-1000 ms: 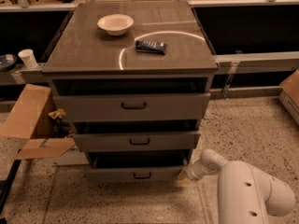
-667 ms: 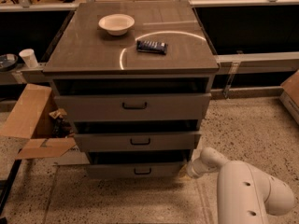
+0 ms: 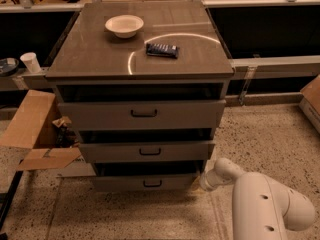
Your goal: Close bottom drawer
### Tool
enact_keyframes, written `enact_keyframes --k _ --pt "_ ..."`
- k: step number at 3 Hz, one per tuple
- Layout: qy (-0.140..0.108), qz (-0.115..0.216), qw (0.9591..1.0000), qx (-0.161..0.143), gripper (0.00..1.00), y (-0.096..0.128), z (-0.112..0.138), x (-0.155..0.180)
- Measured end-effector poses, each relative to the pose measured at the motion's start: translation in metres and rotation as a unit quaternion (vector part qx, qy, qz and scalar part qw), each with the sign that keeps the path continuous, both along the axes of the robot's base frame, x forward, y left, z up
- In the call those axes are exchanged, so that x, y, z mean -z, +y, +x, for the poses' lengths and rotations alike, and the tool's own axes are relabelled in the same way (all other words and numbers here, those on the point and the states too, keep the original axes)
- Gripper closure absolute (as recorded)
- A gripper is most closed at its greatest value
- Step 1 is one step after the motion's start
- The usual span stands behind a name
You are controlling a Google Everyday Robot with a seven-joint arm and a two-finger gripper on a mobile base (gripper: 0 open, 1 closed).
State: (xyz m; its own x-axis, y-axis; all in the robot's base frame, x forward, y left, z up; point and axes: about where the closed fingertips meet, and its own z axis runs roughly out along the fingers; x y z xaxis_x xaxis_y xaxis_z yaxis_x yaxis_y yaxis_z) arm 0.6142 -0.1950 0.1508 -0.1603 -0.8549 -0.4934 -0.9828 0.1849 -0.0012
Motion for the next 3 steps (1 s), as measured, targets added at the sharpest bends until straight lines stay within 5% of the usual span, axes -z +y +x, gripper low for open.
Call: enact_keyframes --k 1,2,3 --pt "0.000 0.000 1.0000 0.000 0.11 0.0000 0.0000 0.0000" --pt "0.000 0.000 1.0000 0.000 0.00 0.0000 0.0000 0.0000" --pt "0.000 0.000 1.0000 0.000 0.00 0.0001 -0.0001 0.0001"
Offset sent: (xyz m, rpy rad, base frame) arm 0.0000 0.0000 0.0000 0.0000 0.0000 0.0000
